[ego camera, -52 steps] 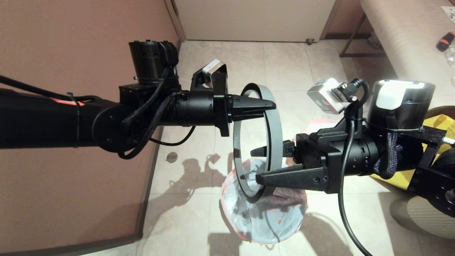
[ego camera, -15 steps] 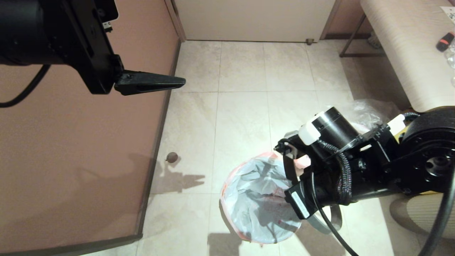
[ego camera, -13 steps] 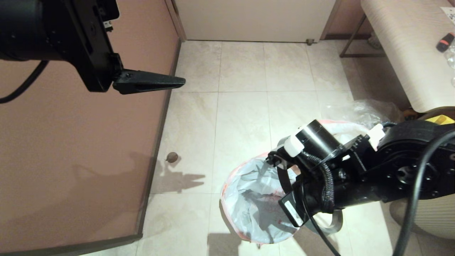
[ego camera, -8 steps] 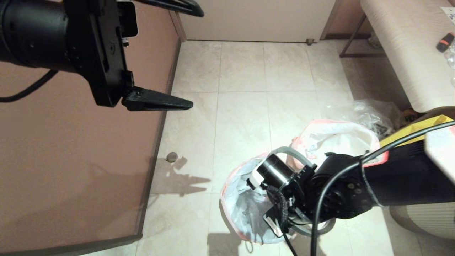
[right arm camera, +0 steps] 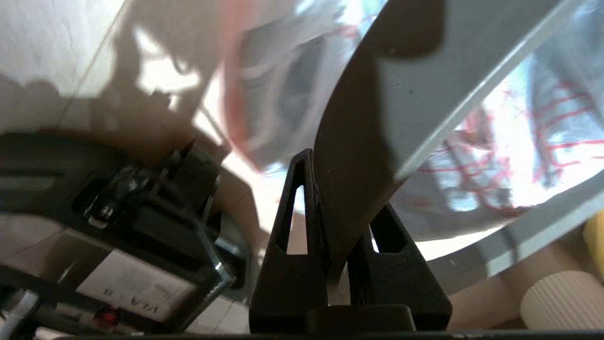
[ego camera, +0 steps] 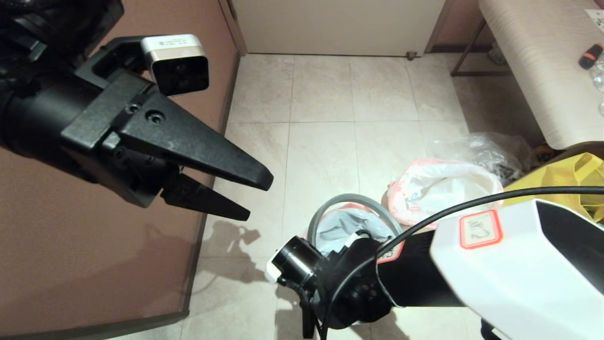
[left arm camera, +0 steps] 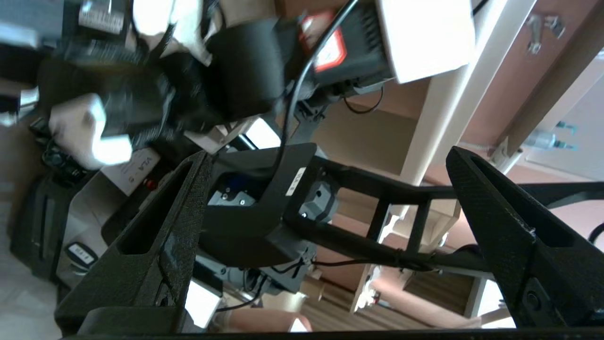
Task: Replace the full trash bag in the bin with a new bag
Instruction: Place the trash can ring on the trash can
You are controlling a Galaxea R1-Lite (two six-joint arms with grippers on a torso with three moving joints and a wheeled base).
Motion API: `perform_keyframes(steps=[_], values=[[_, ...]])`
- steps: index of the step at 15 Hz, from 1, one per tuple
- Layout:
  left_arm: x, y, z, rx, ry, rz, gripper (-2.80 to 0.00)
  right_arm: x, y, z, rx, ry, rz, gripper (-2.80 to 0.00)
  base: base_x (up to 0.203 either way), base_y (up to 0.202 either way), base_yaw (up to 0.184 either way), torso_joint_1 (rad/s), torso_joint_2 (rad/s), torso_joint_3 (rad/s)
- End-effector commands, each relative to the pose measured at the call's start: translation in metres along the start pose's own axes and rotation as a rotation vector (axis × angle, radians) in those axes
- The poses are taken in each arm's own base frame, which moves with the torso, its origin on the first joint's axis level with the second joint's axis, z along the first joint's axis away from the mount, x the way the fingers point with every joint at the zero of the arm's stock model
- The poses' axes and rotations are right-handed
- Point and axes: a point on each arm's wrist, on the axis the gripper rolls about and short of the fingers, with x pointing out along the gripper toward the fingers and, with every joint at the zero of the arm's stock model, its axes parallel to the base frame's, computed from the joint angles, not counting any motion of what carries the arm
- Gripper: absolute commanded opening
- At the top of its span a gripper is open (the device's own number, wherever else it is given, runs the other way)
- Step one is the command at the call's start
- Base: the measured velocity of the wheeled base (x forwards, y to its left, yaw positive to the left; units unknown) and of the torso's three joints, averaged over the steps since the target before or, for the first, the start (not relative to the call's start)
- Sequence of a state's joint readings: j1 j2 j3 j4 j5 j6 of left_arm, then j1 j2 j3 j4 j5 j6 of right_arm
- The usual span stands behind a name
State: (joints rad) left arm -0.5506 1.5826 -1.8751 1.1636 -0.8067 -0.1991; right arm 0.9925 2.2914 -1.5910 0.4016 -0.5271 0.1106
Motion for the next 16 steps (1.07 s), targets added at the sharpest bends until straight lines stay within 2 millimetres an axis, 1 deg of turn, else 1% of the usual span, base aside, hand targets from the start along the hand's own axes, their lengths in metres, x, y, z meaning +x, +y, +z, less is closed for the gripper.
perform_keyframes(steps=[1, 3, 6, 8, 11, 12, 13, 14, 15, 16], values=[[0.000, -0.001, -0.002, -0.002, 0.010, -0.006, 0.00, 0.018, 0.019, -0.006, -0.033, 0.051, -0.004, -2.80, 0.000, 0.000, 0.000, 0.000, 0.00, 0.000], [0.001, -0.002, -0.002, 0.001, 0.014, -0.010, 0.00, 0.017, 0.029, -0.012, -0.057, 0.086, -0.019, -2.80, 0.000, 0.000, 0.000, 0.000, 0.00, 0.000], [0.002, -0.003, -0.003, 0.005, 0.021, -0.014, 0.00, 0.025, 0.045, -0.023, -0.085, 0.129, -0.041, -2.80, 0.000, 0.000, 0.000, 0.000, 0.00, 0.000], [0.003, -0.003, -0.003, 0.007, 0.026, -0.016, 0.00, 0.033, 0.056, -0.025, -0.095, 0.131, -0.041, -2.80, 0.000, 0.000, 0.000, 0.000, 0.00, 0.000], [0.003, -0.004, -0.004, 0.009, 0.026, -0.018, 0.00, 0.040, 0.060, -0.016, -0.083, 0.106, -0.060, -2.80, 0.000, 0.000, 0.000, 0.000, 0.00, 0.000], [0.002, -0.005, -0.004, 0.011, 0.024, -0.017, 0.00, 0.044, 0.057, -0.012, -0.073, 0.101, -0.067, -1.64, 0.000, 0.000, 0.000, 0.000, 0.00, 0.000], [0.002, -0.005, -0.004, 0.012, 0.023, -0.019, 0.00, 0.050, 0.052, -0.010, -0.068, 0.105, -0.074, 0.00, 0.000, 0.000, 0.000, 0.000, 0.00, 0.000], [0.002, -0.005, -0.005, 0.013, 0.022, -0.019, 0.00, 0.055, 0.046, -0.008, -0.067, 0.112, -0.081, 0.00, 0.000, 0.000, 0.000, 0.000, 0.00, 0.000], [0.002, -0.005, -0.005, 0.013, 0.022, -0.019, 0.00, 0.055, 0.045, -0.008, -0.066, 0.114, -0.080, 0.00, 0.000, 0.000, 0.000, 0.000, 0.00, 0.000], [0.002, -0.005, -0.005, 0.013, 0.022, -0.018, 0.00, 0.050, 0.044, -0.007, -0.065, 0.110, -0.080, 0.00, 0.000, 0.000, 0.000, 0.000, 0.00, 0.000]])
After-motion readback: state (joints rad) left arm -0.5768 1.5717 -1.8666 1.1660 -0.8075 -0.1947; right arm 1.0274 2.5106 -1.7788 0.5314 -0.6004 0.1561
